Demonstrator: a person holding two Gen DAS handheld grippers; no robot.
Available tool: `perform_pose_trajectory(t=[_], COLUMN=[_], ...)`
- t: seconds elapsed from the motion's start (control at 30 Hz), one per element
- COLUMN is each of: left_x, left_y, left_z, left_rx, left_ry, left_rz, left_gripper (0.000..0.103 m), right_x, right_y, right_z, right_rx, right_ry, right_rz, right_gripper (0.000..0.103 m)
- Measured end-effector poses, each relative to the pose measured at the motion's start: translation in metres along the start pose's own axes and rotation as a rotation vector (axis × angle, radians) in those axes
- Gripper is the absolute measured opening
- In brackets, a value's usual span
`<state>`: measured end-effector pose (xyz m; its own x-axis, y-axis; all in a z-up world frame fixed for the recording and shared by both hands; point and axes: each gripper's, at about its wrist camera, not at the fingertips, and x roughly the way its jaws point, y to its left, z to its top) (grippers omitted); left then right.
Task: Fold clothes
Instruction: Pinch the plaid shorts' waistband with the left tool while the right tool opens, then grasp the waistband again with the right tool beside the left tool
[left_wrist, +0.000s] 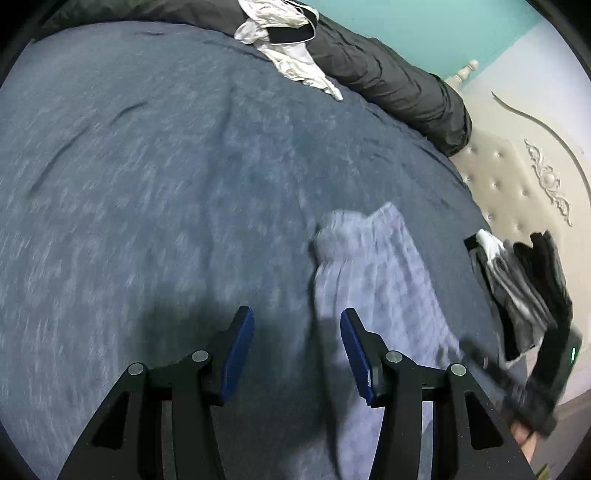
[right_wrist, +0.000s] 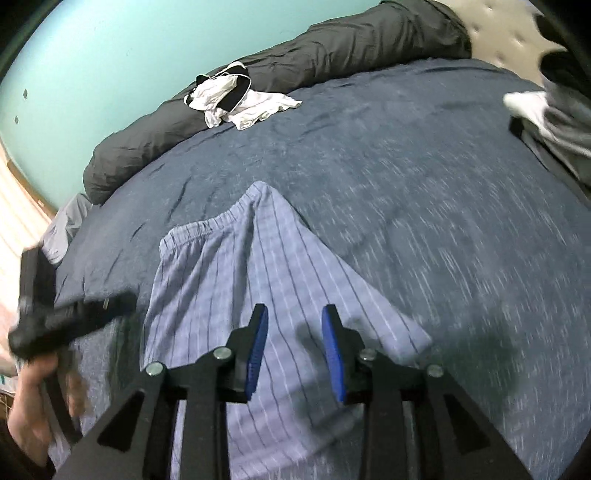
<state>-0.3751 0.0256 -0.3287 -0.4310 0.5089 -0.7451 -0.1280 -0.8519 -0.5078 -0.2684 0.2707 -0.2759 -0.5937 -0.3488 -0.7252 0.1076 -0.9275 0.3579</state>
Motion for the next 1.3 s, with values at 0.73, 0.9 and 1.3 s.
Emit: perform_pose_trajectory(t=[0.73,0.9,1.3], left_x=[0.028,0.025,0.031], left_y=[-0.007,-0.011,-0.017], left_z=[0.039,0.033,0.036], left_rx=[-0.087,-0.101,-0.063], left_ry=[0.004,0.028,0.014], left_rz=[-0.069,-0.08,-0.086], left_gripper=[0.014,0.025,0.013], right_x=[-0.007,-0.008,-0.005], right_y=[-0.015,-0.015,-0.012], right_z=[-0.015,-0.014,-0.015], right_rx=[0.043,0.046,0.053], right_ry=[-0.042,-0.049,-0.051], right_rz=[0.118,0.13,0.149], right_gripper=[0.03,0.03,0.03])
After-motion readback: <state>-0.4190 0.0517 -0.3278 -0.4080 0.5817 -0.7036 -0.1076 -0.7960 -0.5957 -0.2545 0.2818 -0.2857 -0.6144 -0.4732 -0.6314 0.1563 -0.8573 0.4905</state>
